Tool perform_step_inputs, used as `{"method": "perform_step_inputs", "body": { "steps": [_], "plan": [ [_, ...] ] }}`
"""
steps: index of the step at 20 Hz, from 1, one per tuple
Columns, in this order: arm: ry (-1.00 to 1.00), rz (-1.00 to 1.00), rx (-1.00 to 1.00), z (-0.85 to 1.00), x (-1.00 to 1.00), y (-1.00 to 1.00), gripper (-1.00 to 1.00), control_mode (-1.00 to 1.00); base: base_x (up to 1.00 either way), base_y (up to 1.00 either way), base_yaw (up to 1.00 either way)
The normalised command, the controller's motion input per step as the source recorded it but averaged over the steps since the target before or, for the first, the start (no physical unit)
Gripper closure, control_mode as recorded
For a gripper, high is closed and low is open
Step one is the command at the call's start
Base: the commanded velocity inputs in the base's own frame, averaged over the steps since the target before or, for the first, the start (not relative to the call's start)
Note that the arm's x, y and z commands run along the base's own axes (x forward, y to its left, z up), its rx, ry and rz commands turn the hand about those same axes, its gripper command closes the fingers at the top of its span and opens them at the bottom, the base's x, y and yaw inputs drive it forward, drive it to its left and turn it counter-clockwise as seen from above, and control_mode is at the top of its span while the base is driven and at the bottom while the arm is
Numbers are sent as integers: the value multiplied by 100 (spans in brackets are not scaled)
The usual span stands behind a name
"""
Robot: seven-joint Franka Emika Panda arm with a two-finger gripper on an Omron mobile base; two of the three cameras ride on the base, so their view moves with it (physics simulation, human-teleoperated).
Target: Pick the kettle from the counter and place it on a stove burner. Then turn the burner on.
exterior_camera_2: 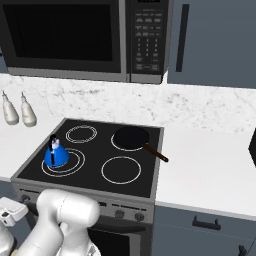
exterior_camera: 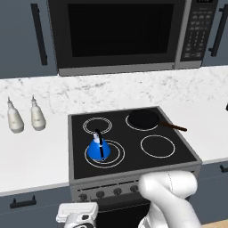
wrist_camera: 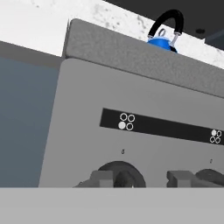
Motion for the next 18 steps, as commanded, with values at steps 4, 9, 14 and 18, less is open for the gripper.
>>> {"method": "perform_step_inputs", "body": {
  "steps": [4, 9, 14, 18],
  "plan": [
    [4, 4, -2, -59, 11, 0, -100, -100, 0, 0, 0],
    [0, 2, 0, -32, -5, -4, -100, -100, 0, 0, 0],
    [-1, 1, 0, -8, -9, -4, -100, -100, 0, 0, 0],
    [1, 0, 0, 0, 23, -5, -100, -100, 0, 0, 0]
  ]
}}
